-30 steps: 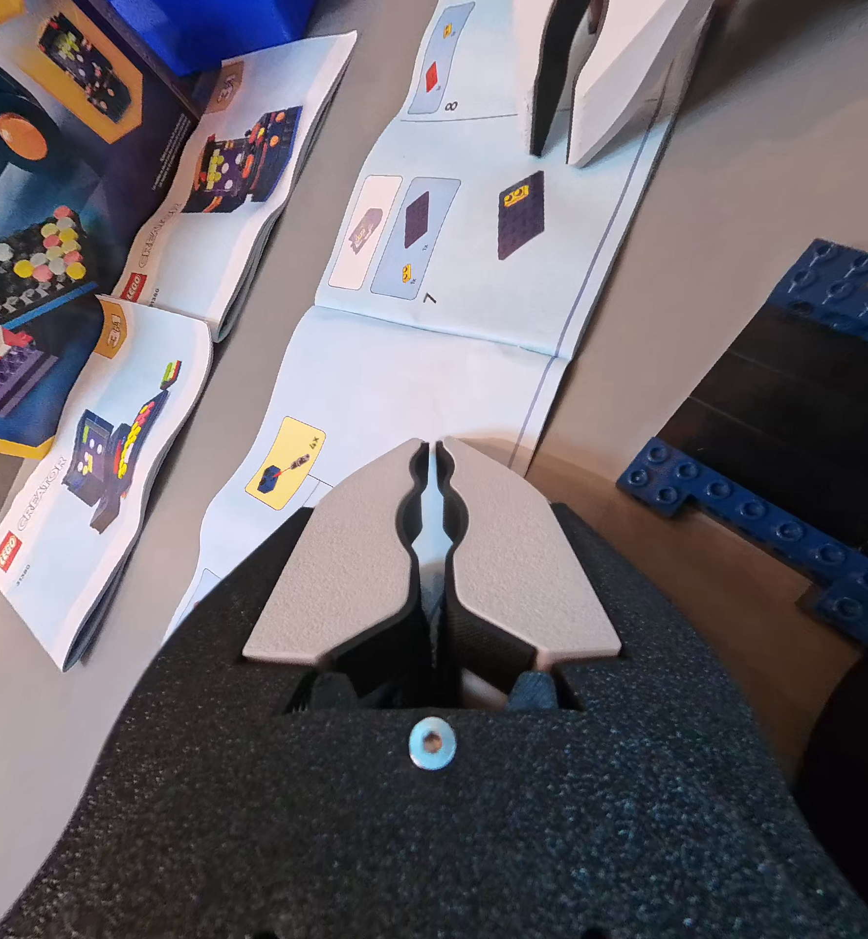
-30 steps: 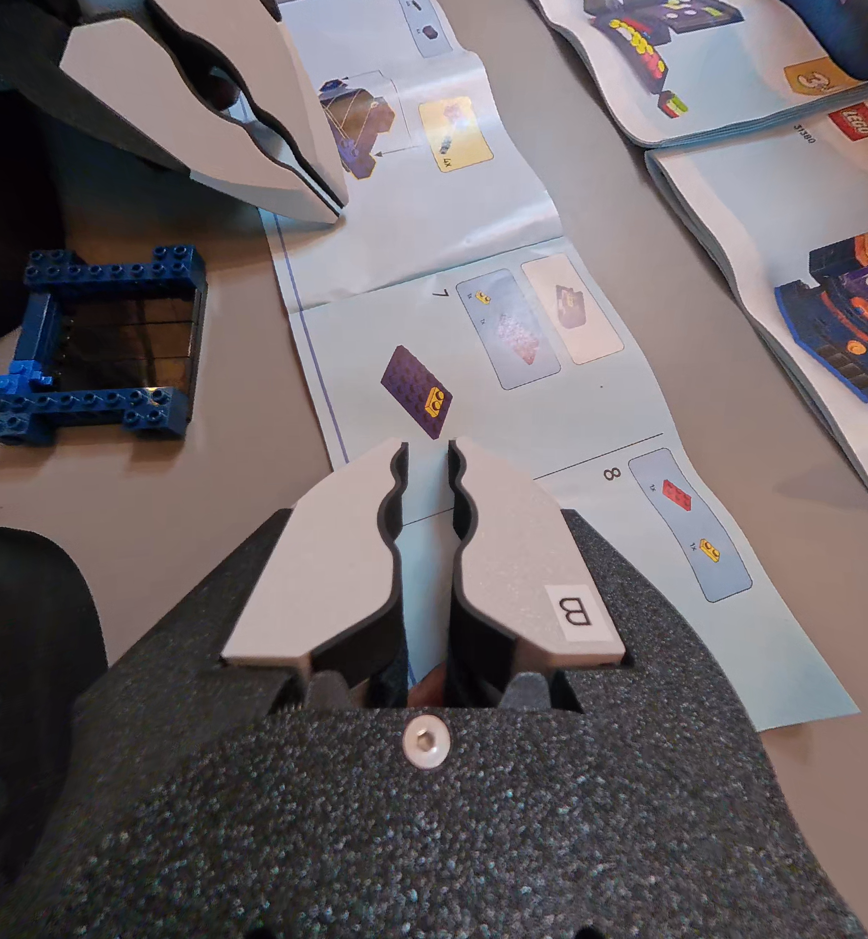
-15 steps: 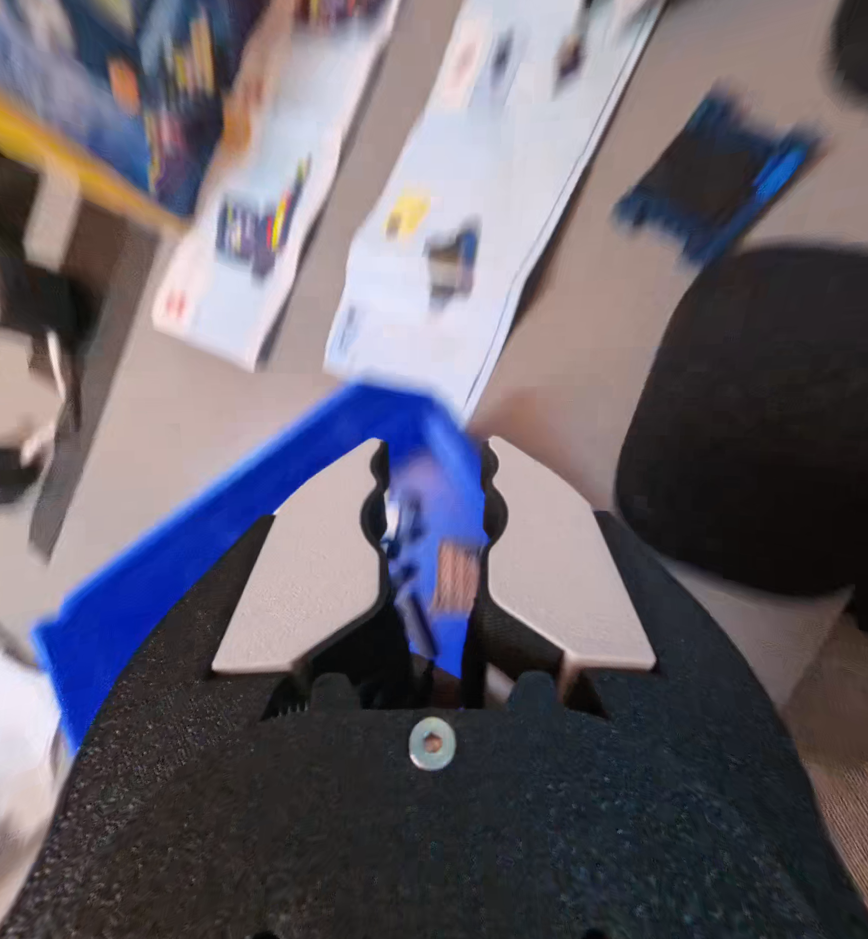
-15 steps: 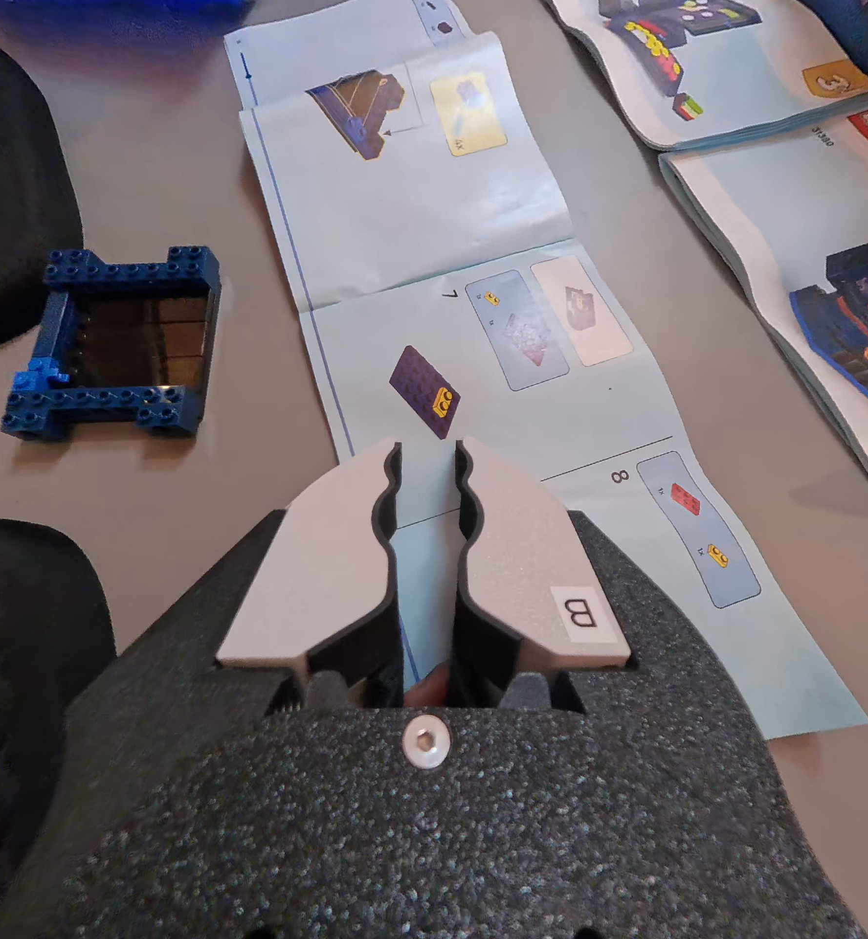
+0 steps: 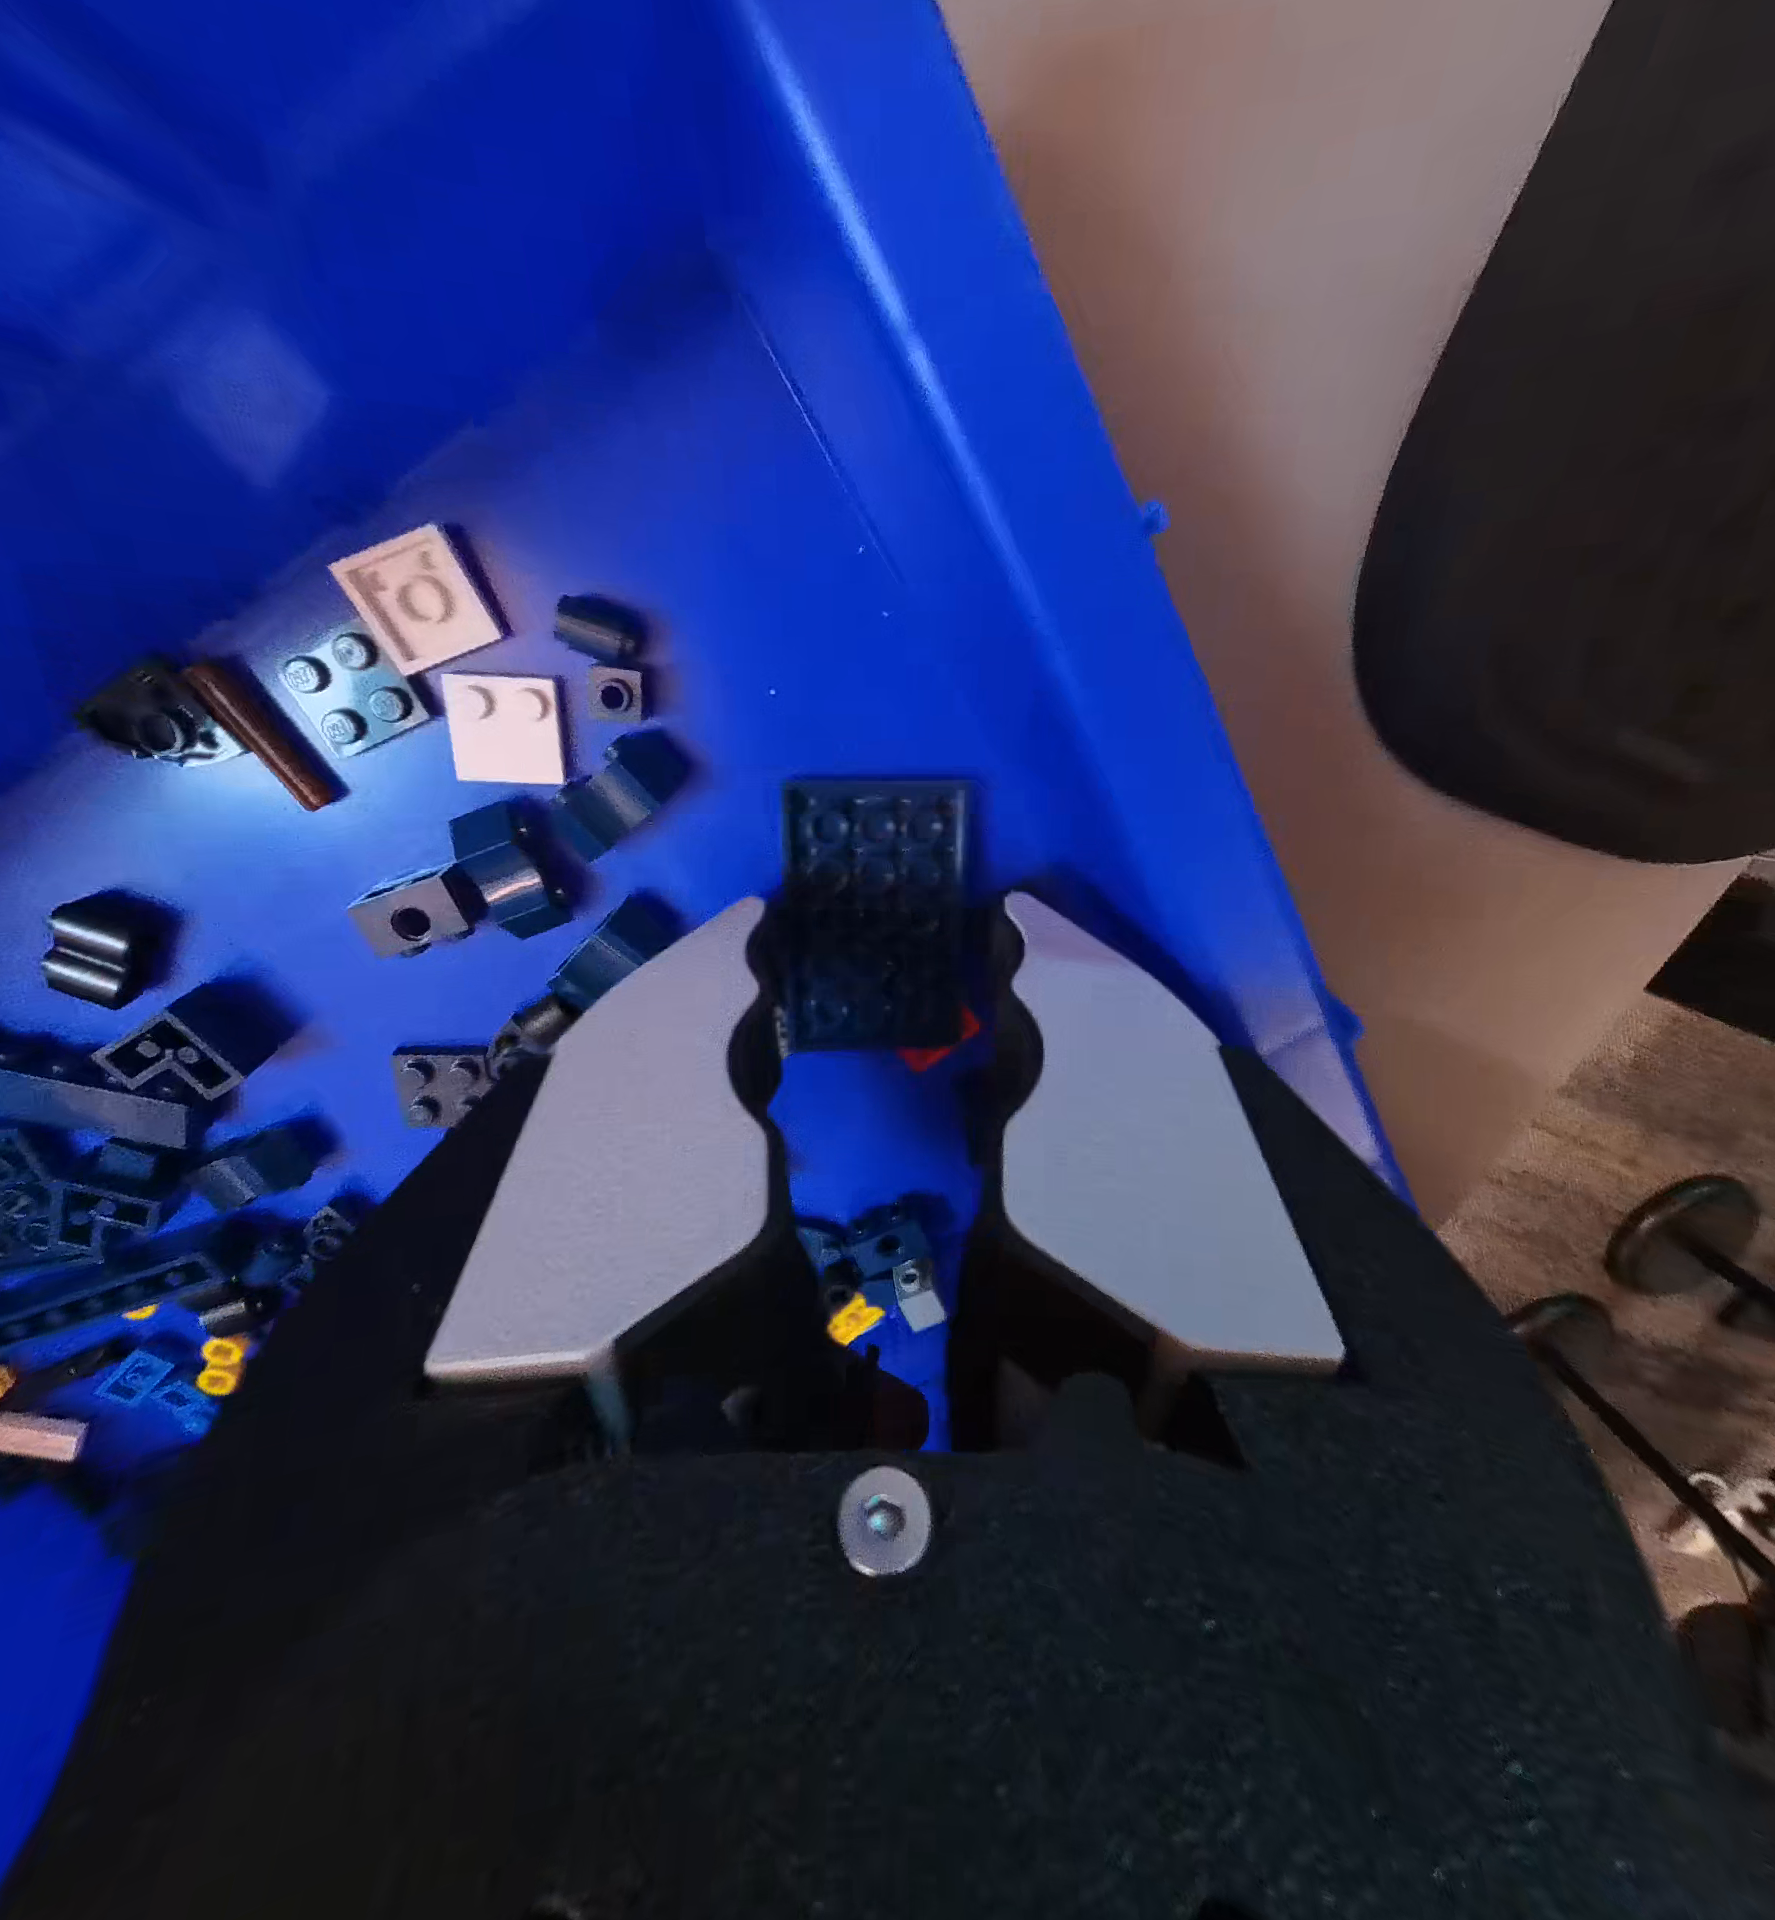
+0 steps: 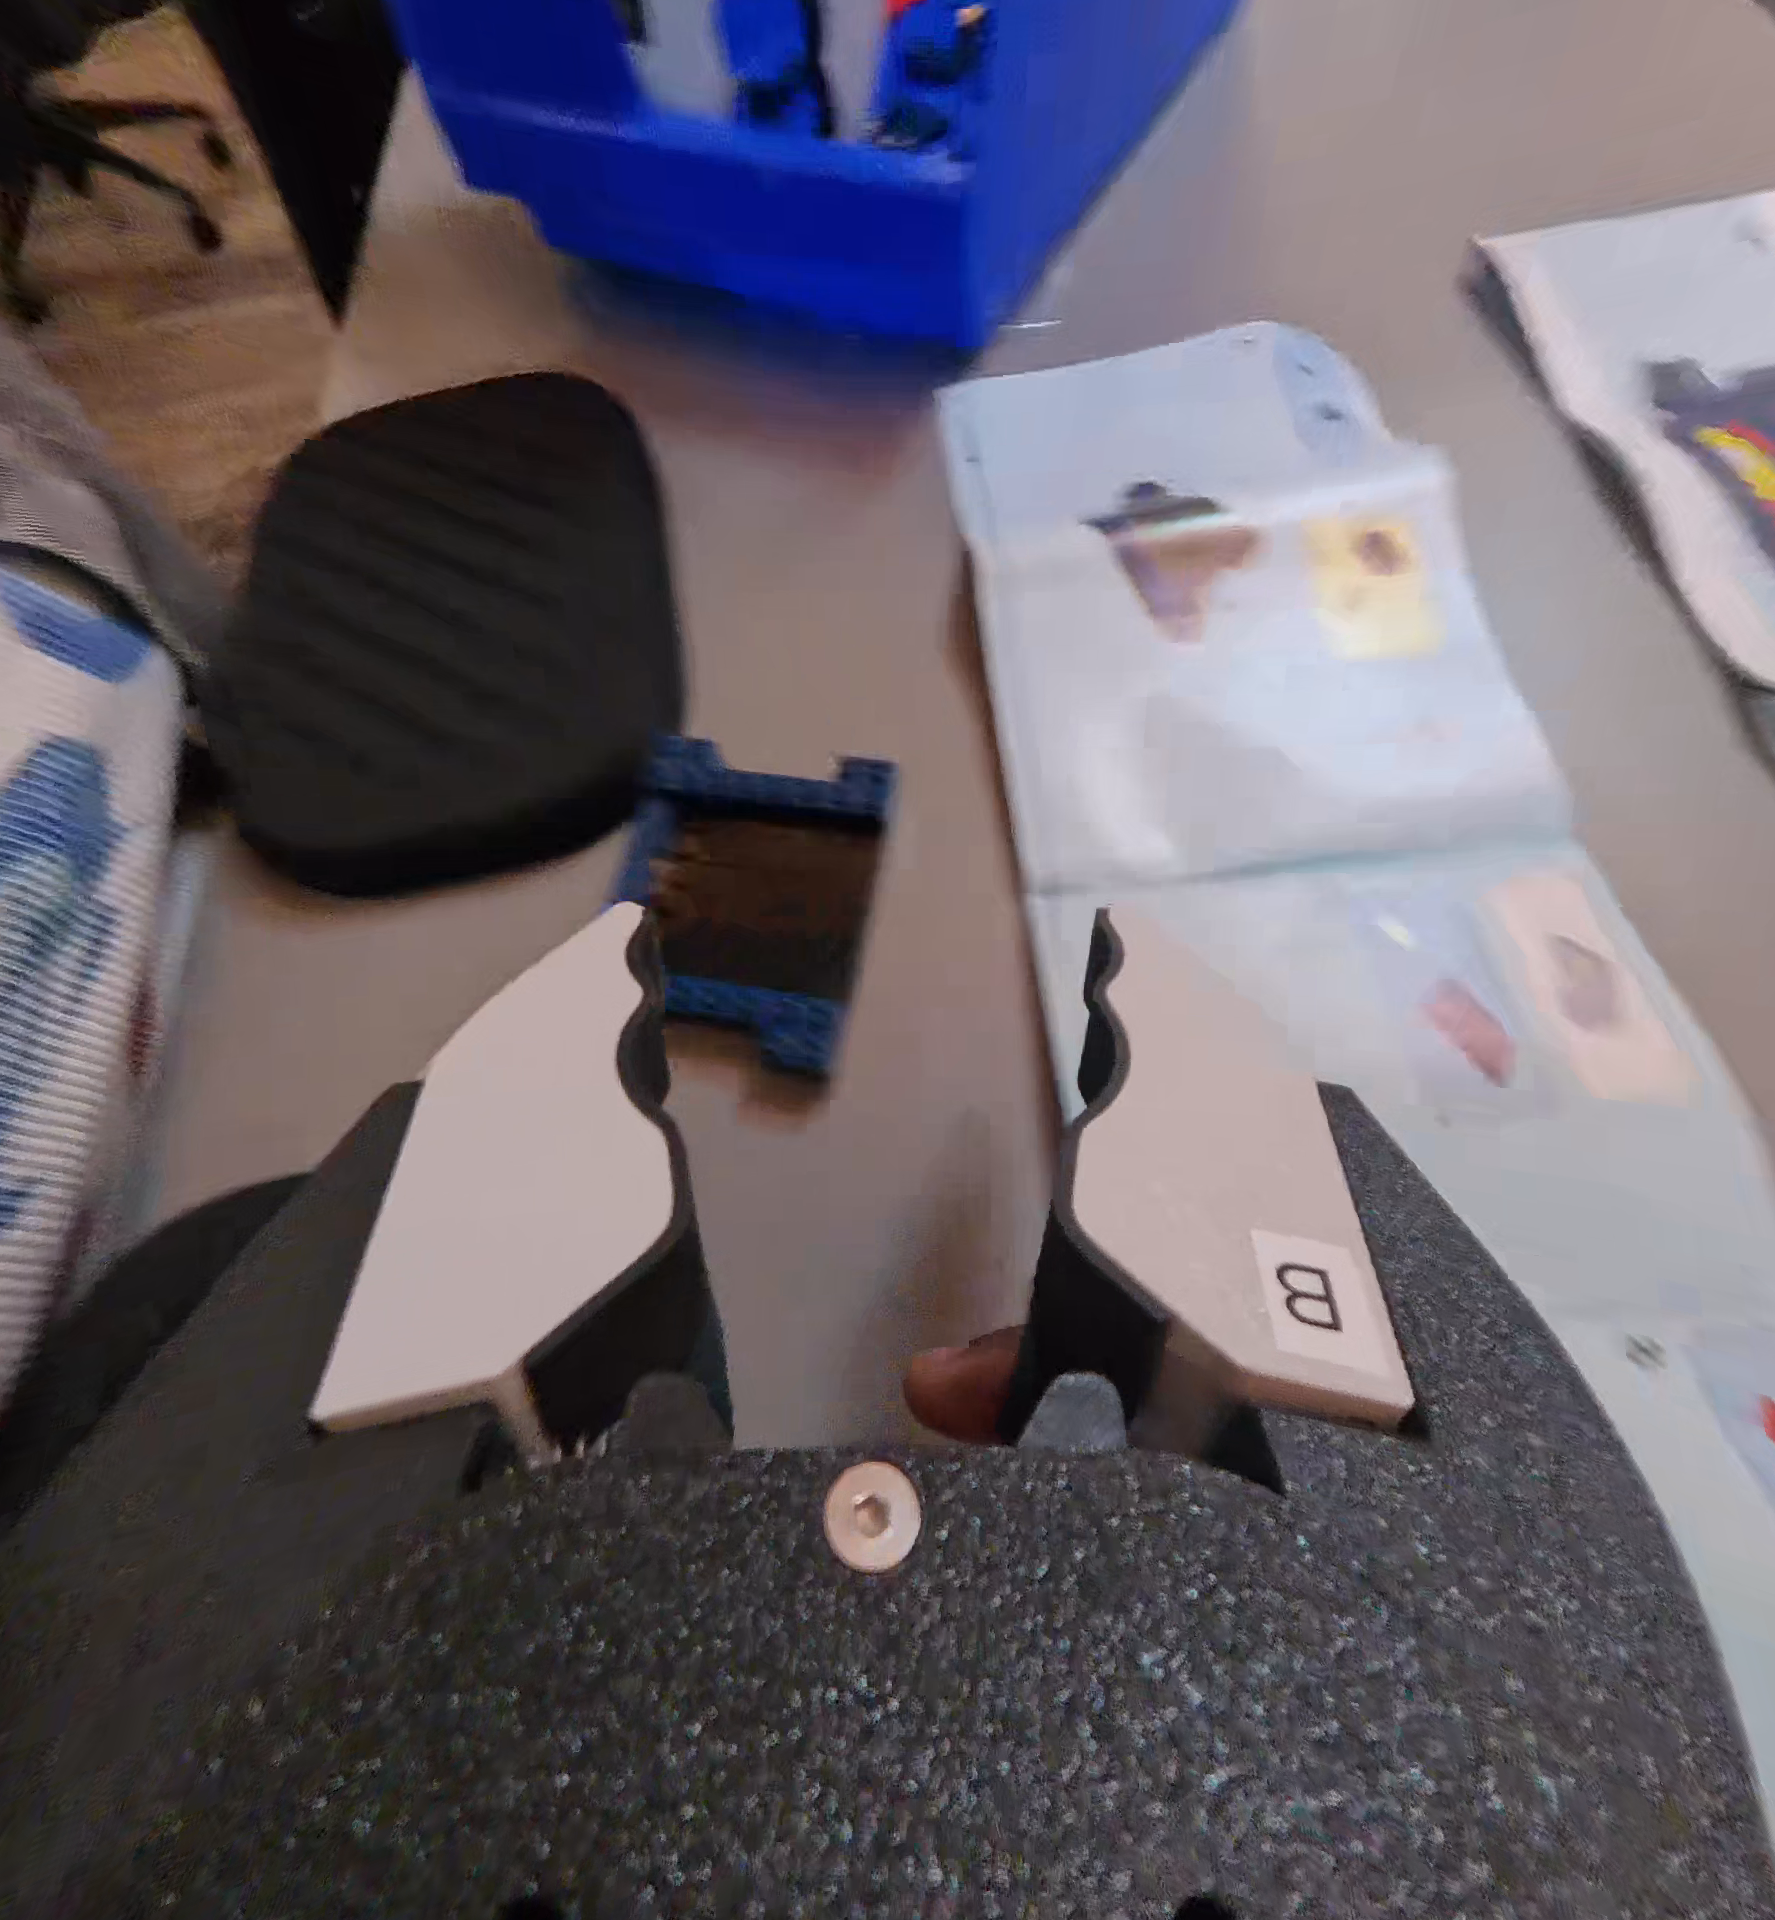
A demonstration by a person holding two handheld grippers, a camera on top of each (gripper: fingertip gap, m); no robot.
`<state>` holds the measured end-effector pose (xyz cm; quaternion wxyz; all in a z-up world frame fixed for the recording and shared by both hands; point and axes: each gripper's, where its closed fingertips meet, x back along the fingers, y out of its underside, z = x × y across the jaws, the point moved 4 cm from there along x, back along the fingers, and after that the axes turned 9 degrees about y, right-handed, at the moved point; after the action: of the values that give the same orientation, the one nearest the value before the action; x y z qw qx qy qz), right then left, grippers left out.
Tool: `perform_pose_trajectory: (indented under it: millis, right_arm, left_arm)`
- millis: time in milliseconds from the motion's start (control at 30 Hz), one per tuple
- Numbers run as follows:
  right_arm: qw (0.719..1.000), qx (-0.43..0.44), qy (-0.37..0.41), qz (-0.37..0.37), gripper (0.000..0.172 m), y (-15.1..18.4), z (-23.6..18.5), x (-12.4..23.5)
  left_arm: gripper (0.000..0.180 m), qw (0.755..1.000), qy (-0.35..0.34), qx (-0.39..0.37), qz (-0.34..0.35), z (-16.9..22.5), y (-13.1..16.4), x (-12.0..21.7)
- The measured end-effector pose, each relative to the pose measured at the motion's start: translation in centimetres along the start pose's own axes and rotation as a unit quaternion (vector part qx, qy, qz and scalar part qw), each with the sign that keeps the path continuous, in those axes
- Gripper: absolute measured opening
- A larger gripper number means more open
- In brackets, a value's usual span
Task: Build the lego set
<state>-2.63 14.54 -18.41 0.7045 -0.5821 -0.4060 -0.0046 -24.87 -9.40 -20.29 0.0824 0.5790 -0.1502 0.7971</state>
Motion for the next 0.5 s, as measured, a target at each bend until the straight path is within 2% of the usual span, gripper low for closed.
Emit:
perform_pose_trajectory:
  millis: [100, 167, 300, 400, 500]
  right_arm:
    - [0.996, 0.030, -0.002, -0.078, 0.093, 0.6, -2.7, -2.1]
    - [0.994, 0.037, -0.002, -0.105, 0.096, 0.9, -3.8, -3.4]
    - [0.985, 0.085, 0.039, -0.145, 0.076, 1.2, -4.0, -5.0]
    - [0.983, 0.108, 0.038, -0.146, 0.071, 0.7, -3.7, -5.1]
    - [0.986, 0.103, -0.001, -0.133, 0.071, -1.1, -3.1, -4.6]
  left_arm:
    - [0.033, 1.000, -0.008, -0.003, 0.007, -0.1, 0.0, 0.0]
    - [0.033, 1.000, -0.018, -0.006, 0.009, -0.1, 0.0, 0.1]
    - [0.033, 0.997, -0.061, -0.009, 0.046, -0.1, -0.4, 1.6]
    - [0.033, 0.985, -0.133, -0.013, 0.107, 0.1, -1.1, 4.3]
    - [0.033, 0.953, -0.216, -0.021, 0.213, 1.2, -2.4, 8.3]
